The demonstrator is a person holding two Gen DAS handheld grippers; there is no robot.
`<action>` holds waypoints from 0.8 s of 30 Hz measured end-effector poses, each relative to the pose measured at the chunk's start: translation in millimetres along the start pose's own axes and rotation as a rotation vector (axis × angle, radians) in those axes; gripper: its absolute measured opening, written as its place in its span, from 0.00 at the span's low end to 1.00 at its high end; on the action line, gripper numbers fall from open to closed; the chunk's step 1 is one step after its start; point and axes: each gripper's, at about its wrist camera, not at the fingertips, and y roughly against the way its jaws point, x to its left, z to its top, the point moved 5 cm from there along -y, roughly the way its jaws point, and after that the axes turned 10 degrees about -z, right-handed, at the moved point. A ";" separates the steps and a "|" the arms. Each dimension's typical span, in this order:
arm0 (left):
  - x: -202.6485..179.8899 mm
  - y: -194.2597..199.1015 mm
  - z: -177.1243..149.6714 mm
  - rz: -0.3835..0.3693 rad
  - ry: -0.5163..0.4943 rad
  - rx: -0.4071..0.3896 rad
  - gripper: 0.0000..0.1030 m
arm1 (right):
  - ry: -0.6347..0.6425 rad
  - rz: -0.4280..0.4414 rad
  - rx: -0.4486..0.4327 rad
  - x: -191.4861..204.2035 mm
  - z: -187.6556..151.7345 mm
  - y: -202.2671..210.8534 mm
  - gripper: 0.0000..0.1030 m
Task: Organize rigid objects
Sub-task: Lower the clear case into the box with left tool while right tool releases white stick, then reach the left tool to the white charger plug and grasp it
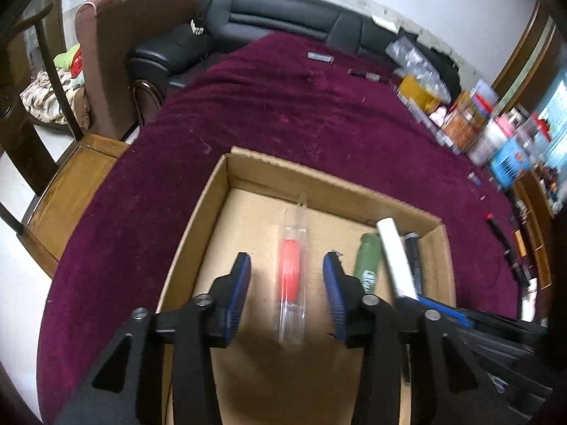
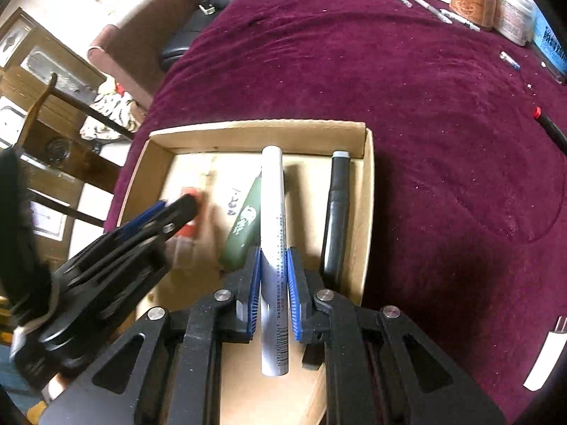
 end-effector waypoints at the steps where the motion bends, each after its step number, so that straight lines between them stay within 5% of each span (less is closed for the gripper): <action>1: -1.5 10.5 0.3 0.000 -0.002 -0.028 0.45 | 0.001 -0.014 -0.002 -0.7 -1.6 -1.3 0.12; 4: -3.1 34.6 1.8 0.019 0.001 -0.095 0.59 | 0.017 -0.045 -0.015 -2.1 -1.3 -2.1 0.13; 9: -4.1 70.7 3.3 0.063 0.000 -0.186 0.61 | 0.044 -0.067 -0.107 -4.4 2.3 18.1 0.13; 13: -20.9 100.2 -4.9 0.083 -0.041 -0.258 0.61 | 0.061 -0.032 -0.262 -27.3 -6.9 67.3 0.13; 14: -26.7 105.8 -7.4 0.078 -0.052 -0.273 0.63 | 0.058 -0.018 -0.315 -37.1 -11.9 82.5 0.19; 17: -57.8 126.1 -22.8 0.012 -0.100 -0.318 0.69 | 0.023 -0.092 -0.488 -87.5 -34.9 125.8 0.89; 20: -89.7 129.7 -37.5 -0.059 -0.139 -0.321 0.73 | -0.038 -0.222 -0.523 -152.1 -62.2 151.0 0.91; 24: -135.3 114.6 -60.4 -0.149 -0.198 -0.260 0.73 | -0.185 -0.165 -0.463 -235.3 -108.3 167.8 0.91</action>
